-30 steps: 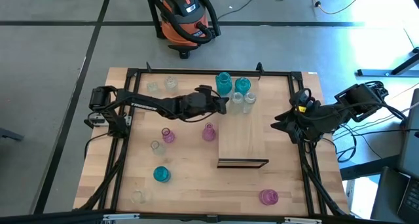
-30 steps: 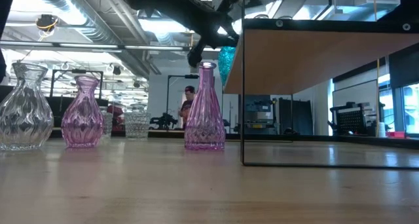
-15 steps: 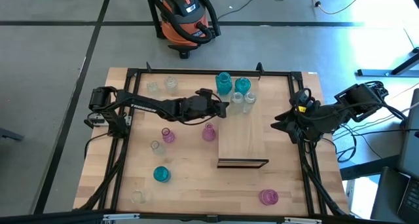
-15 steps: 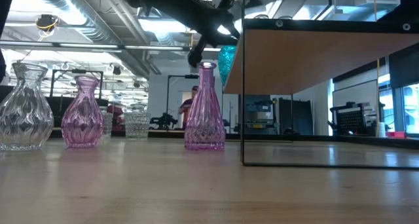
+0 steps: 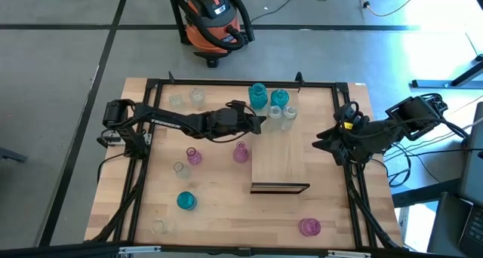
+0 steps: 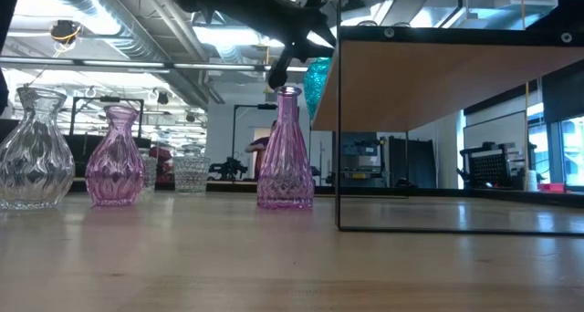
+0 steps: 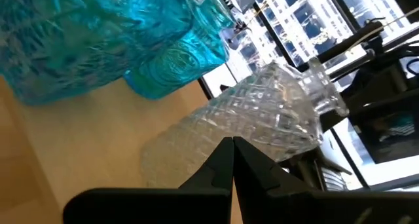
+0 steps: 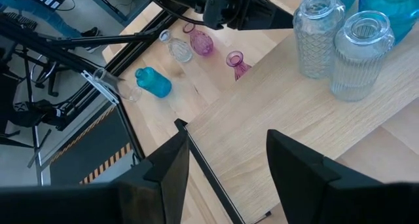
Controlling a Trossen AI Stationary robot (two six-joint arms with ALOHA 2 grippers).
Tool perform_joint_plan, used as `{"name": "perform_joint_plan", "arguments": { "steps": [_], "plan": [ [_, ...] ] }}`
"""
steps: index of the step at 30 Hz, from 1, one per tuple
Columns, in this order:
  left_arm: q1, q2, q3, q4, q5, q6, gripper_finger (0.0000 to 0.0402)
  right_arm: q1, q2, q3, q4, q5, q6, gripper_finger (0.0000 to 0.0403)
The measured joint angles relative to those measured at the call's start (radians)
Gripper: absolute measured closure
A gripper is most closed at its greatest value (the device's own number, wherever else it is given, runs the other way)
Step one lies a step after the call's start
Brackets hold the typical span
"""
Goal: Sort vases onto shelf
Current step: Put the transparent vase on the shelf aligned with the other transparent vase, then adjust the transparent vase on the shelf
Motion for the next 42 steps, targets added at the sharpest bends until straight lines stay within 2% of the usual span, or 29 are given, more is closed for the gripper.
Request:
{"name": "perform_joint_plan", "arguments": {
  "steps": [29,32,37,42],
  "plan": [
    [0.016,0.0,0.0,0.031,0.043,0.006,0.0401,0.0,0.014,0.0,0.001,0.007,0.002,0.0219],
    [0.003,-0.004,0.001,0.02,0.053,0.068,0.0401,0.0,0.024,0.0,0.001,0.001,0.002,0.0219],
    [-0.052,-0.067,0.002,0.026,0.125,0.183,0.0401,0.0,0.035,0.0,0.001,-0.004,0.0,0.0219],
    [-0.136,-0.124,0.002,0.061,0.099,0.282,0.0402,-0.003,0.038,0.0,-0.001,0.012,-0.027,0.0219]
  ]
}}
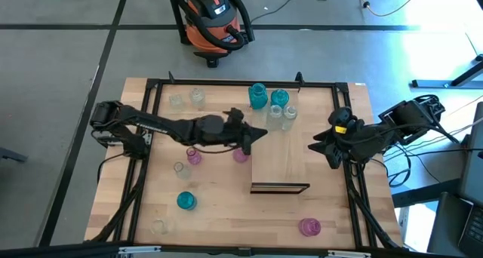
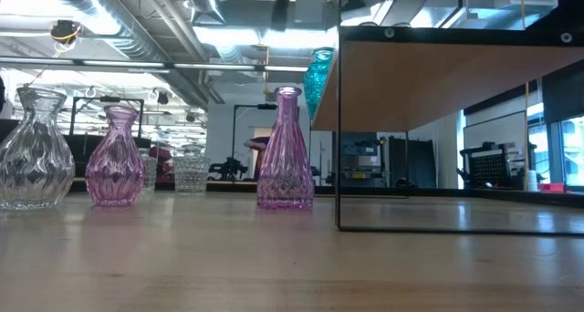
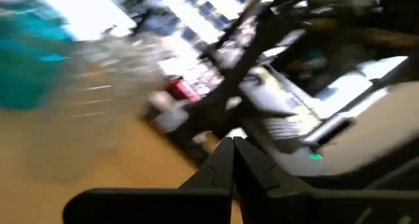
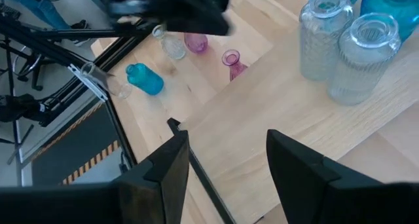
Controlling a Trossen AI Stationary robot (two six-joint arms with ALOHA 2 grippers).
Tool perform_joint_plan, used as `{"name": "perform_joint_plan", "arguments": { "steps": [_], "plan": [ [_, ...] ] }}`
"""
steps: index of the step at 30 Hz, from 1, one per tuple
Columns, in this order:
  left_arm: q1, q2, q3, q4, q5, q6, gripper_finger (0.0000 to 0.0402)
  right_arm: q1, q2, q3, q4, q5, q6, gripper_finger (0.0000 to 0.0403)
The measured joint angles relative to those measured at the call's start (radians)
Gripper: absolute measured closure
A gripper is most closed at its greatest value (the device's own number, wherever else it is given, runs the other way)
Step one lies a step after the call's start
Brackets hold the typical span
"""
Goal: Sort vases onto shelf
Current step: Adjust the transparent vase on the shelf
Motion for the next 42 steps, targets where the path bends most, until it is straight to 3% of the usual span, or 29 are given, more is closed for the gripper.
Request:
{"name": "perform_joint_plan", "arguments": {
  "steps": [2,7,9,15,18,21,26,30,34,38,42],
  "plan": [
    [-0.026,-0.007,0.0,0.081,-0.006,-0.023,0.0402,0.0,0.0,0.0,0.0,0.004,-0.004,0.0219],
    [0.002,0.004,0.009,0.482,-0.046,-0.025,0.0402,0.0,0.0,0.0,-0.008,0.019,-0.027,0.0219],
    [0.042,0.021,0.087,0.571,0.001,0.039,0.0401,0.0,0.0,0.0,-0.008,0.029,-0.027,0.0219],
    [0.127,0.127,0.531,0.396,0.362,0.35,0.0402,0.0,-0.001,0.0,-0.01,0.041,-0.027,0.0219],
    [0.138,0.153,0.658,0.388,0.39,0.474,0.0401,0.0,-0.002,0.0,-0.014,0.051,-0.027,0.0219],
    [0.153,0.206,0.713,0.668,0.361,0.431,0.0401,0.0,-0.002,0.0,-0.014,0.074,-0.026,0.0219],
    [0.184,0.365,0.685,1.15,0.233,0.187,0.0401,0.0,-0.002,0.0,-0.014,0.115,-0.015,0.0219],
    [0.192,0.409,0.622,1.147,0.153,0.112,0.0401,0.0,-0.002,0.0,-0.013,0.112,0.001,0.0219],
    [0.217,0.366,0.613,1.158,0.229,0.155,0.0401,0.003,-0.002,0.0,-0.017,0.104,0.051,0.0219],
    [0.283,0.339,0.664,1.154,0.227,0.153,0.0401,0.036,-0.002,0.0,-0.03,0.123,0.061,0.0219],
    [0.334,0.346,0.806,1.101,0.267,0.113,0.0401,0.033,-0.002,0.0,-0.033,0.135,0.06,0.0219]
  ]
}}
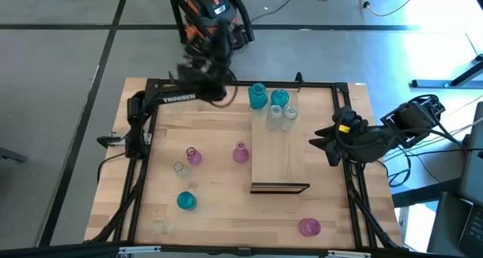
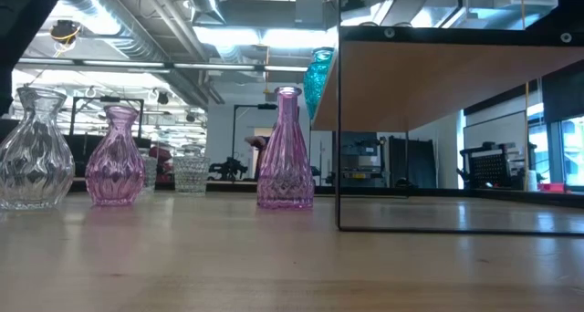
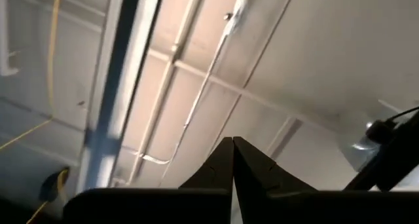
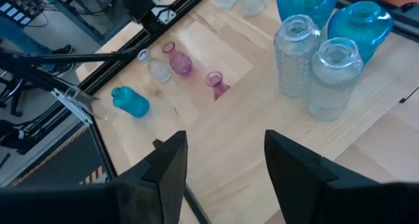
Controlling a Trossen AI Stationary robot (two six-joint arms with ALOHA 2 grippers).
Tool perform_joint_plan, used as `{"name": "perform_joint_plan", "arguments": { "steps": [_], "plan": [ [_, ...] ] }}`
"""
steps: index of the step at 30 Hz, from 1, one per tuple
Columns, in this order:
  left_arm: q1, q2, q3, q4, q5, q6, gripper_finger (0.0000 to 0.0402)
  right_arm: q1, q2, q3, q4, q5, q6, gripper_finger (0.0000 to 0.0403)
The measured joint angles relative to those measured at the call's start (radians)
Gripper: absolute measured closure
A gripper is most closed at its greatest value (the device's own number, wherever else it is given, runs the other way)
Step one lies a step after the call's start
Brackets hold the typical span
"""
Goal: Sort vases onto shelf
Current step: Adjust the transparent vase on the shelf
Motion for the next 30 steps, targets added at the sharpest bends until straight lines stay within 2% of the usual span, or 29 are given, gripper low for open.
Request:
{"name": "perform_joint_plan", "arguments": {
  "steps": [2,5,6,7,9,13,19,21,23,25,28,30],
  "plan": [
    [0.006,-0.002,0.131,-0.141,0.056,0.001,0.0401,-0.001,0.0,0.0,-0.006,0.011,-0.001,0.0219],
    [0.002,-0.003,0.375,-0.475,0.153,0.071,0.0401,-0.001,0.0,0.0,-0.015,0.033,-0.007,0.0219],
    [-0.004,-0.003,0.421,-0.578,0.173,0.121,0.0401,-0.001,0.0,0.0,-0.017,0.039,-0.008,0.0219],
    [-0.017,-0.039,0.407,-0.602,0.167,0.182,0.0401,-0.001,0.0,0.0,-0.019,0.044,-0.008,0.0219],
    [-0.021,-0.101,0.337,-0.536,0.13,0.224,0.0401,-0.001,-0.002,0.0,-0.02,0.062,-0.008,0.0219],
    [-0.007,-0.117,0.344,-0.39,0.165,0.14,0.0401,-0.002,-0.005,0.0,-0.023,0.101,-0.009,0.0219],
    [-0.006,-0.125,0.341,-0.094,0.32,0.015,0.0401,-0.036,-0.005,0.0,-0.023,0.083,-0.01,0.0219],
    [-0.005,-0.18,0.342,-0.102,0.36,0.014,0.0401,-0.035,-0.005,0.0,-0.014,0.084,-0.009,0.0219],
    [-0.006,-0.257,0.342,-0.25,0.417,0.082,0.0401,-0.034,-0.003,0.0,-0.006,0.086,-0.009,0.0219],
    [-0.02,-0.331,0.341,-0.51,0.448,0.22,0.0401,-0.033,-0.001,0.0,0.006,0.085,-0.009,0.0219],
    [-0.069,-0.426,0.341,-0.911,0.406,0.461,0.0401,-0.033,0.0,0.0,0.008,0.085,-0.009,0.0219],
    [-0.092,-0.478,0.34,-1.125,0.341,0.546,0.0401,-0.033,0.0,0.0,0.004,0.087,-0.009,0.0219]
  ]
}}
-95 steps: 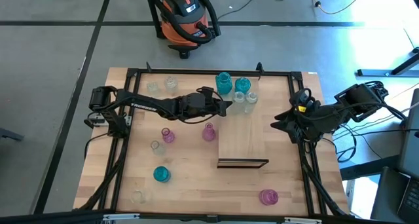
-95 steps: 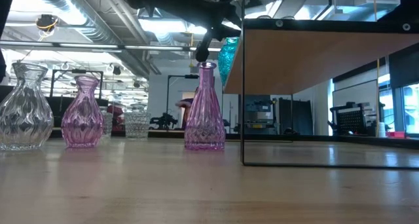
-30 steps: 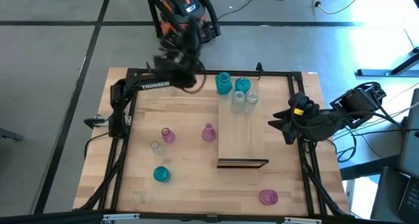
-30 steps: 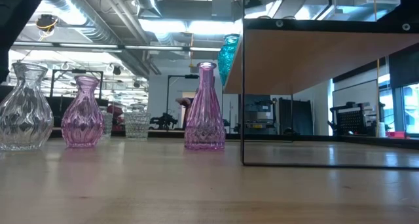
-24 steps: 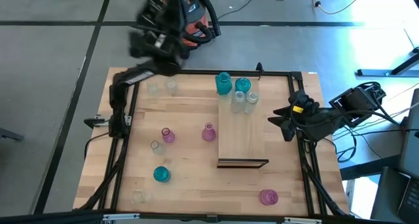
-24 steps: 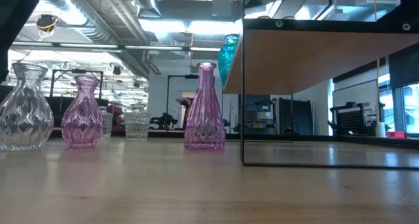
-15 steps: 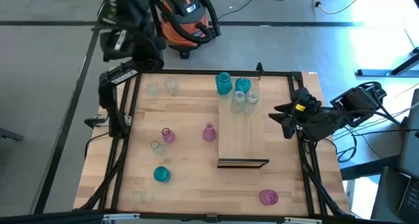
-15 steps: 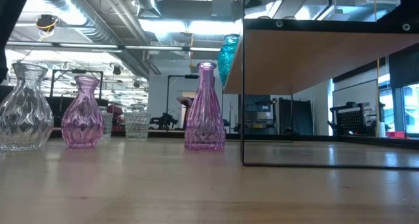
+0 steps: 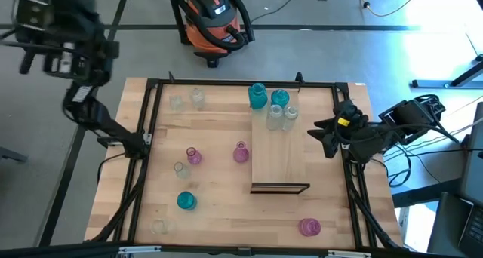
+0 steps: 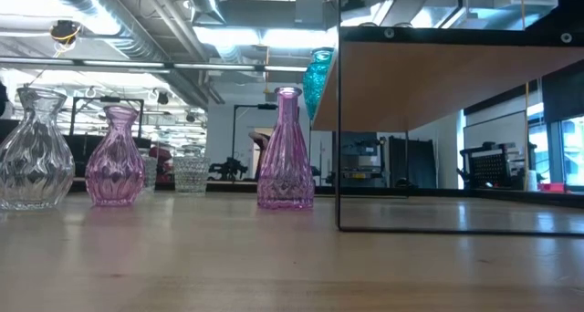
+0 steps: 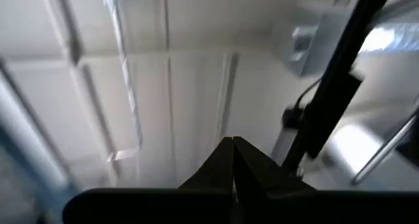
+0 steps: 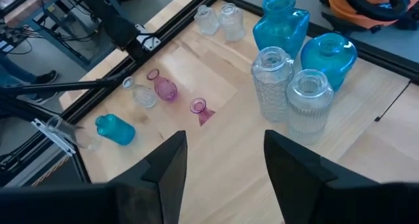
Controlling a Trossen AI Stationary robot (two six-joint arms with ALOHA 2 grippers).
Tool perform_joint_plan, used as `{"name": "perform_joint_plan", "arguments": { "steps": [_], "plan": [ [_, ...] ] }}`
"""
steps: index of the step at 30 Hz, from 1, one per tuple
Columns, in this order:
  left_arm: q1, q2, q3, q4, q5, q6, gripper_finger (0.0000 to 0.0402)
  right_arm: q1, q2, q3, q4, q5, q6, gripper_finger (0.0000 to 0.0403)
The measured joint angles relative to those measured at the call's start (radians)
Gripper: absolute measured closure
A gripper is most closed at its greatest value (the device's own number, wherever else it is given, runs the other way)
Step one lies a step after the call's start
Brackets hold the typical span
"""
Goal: Sort vases onto shelf
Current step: Adjust the transparent vase on the shelf
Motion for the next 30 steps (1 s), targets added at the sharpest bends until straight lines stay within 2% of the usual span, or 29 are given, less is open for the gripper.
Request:
{"name": "perform_joint_plan", "arguments": {
  "steps": [3,5,7,9,12,14,17,19,24,27,30],
  "plan": [
    [-0.008,-0.078,-0.002,-0.387,-0.147,0.01,0.0401,0.0,0.0,0.0,0.0,0.021,-0.005,0.0219],
    [-0.008,-0.144,-0.001,-0.694,-0.298,0.009,0.0401,0.0,0.0,0.0,0.001,0.038,-0.012,0.0219],
    [-0.008,-0.194,0.001,-1.0,-0.443,-0.018,0.0401,-0.002,0.0,0.0,0.001,0.045,-0.018,0.0219],
    [-0.008,-0.22,0.004,-1.294,-0.536,-0.081,0.0401,-0.017,0.0,0.0,0.001,0.042,-0.018,0.0219],
    [-0.008,-0.197,-0.031,-1.613,-0.574,-0.166,0.0401,-0.042,0.0,0.0,0.002,0.022,-0.018,0.0219],
    [-0.008,-0.159,-0.121,-1.69,-0.537,-0.188,0.0401,-0.06,0.0,0.0,0.005,0.008,-0.018,0.0219],
    [-0.024,-0.113,-0.336,-1.664,-0.447,-0.188,0.0401,-0.082,0.0,0.0,0.007,-0.015,-0.018,0.0219],
    [-0.049,-0.104,-0.505,-1.565,-0.409,-0.175,0.0401,-0.087,0.0,0.0,0.007,-0.027,-0.018,0.0219],
    [-0.076,-0.112,-0.906,-1.056,-0.365,-0.16,0.0401,-0.085,0.0,0.0,0.008,-0.029,0.003,0.0219],
    [-0.056,-0.112,-1.038,-0.747,-0.311,-0.163,0.0401,-0.085,0.0,0.0,0.009,-0.029,0.025,0.0219],
    [-0.043,-0.065,-1.092,-0.583,-0.294,-0.154,0.0401,-0.085,0.0,0.0,0.011,-0.029,0.029,0.0219]
  ]
}}
